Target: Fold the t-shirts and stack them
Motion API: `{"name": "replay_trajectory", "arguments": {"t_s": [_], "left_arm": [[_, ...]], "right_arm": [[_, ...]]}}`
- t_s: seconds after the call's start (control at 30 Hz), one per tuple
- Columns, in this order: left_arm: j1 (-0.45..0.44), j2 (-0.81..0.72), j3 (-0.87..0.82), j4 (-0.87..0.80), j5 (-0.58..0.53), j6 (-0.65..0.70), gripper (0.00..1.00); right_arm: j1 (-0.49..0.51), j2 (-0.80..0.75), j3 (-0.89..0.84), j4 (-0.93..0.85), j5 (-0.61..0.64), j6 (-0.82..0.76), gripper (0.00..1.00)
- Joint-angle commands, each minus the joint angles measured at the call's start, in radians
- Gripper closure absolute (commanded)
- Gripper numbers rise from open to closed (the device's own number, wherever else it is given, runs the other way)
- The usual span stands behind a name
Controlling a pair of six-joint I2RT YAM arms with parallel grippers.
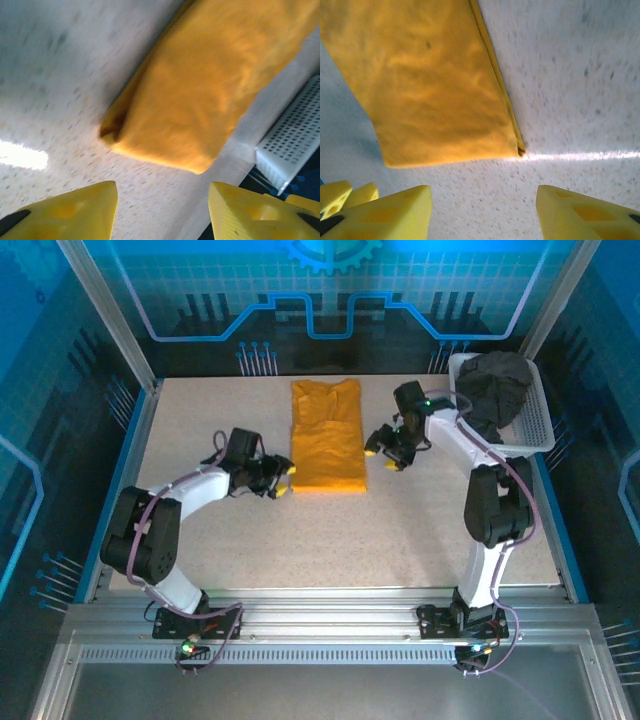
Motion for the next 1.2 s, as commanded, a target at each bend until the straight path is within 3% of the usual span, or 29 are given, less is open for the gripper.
{"name": "replay_trajectory", "arguments": {"t_s": [0.0,0.3,0.47,0.57,0.7,0.77,0.93,1.17], "left_arm": [[-0.026,0.035,-0.066,0.155,-0.004,-0.17,0.47],[-0.039,0.17,-0.007,0.214,-0.035,-0.202,0.53],[-0.039,0.222,0.024,0.246,-0.039,-0.21,0.65],[-0.036,0.243,0.038,0.269,-0.043,-0.211,0.79],[-0.035,0.242,0.047,0.265,-0.045,-0.202,1.0],[-0.035,0.213,0.04,0.222,-0.049,-0.181,1.0],[-0.04,0.102,-0.041,0.144,-0.03,-0.13,1.0],[-0.091,-0.138,-0.25,0.049,0.027,-0.061,1.0]], "right_arm": [[0.021,0.007,-0.145,0.181,-0.074,0.104,0.42],[0.058,0.118,-0.149,0.224,-0.101,0.16,0.44],[0.081,0.185,-0.094,0.191,-0.101,0.179,0.5],[0.084,0.217,-0.07,0.191,-0.097,0.193,0.61],[0.084,0.255,-0.009,0.164,-0.081,0.185,0.9],[0.086,0.244,0.004,0.148,-0.061,0.175,1.0],[0.112,0.148,-0.071,0.117,-0.019,0.153,1.0],[0.213,-0.086,-0.387,0.169,-0.013,0.192,1.0]]}}
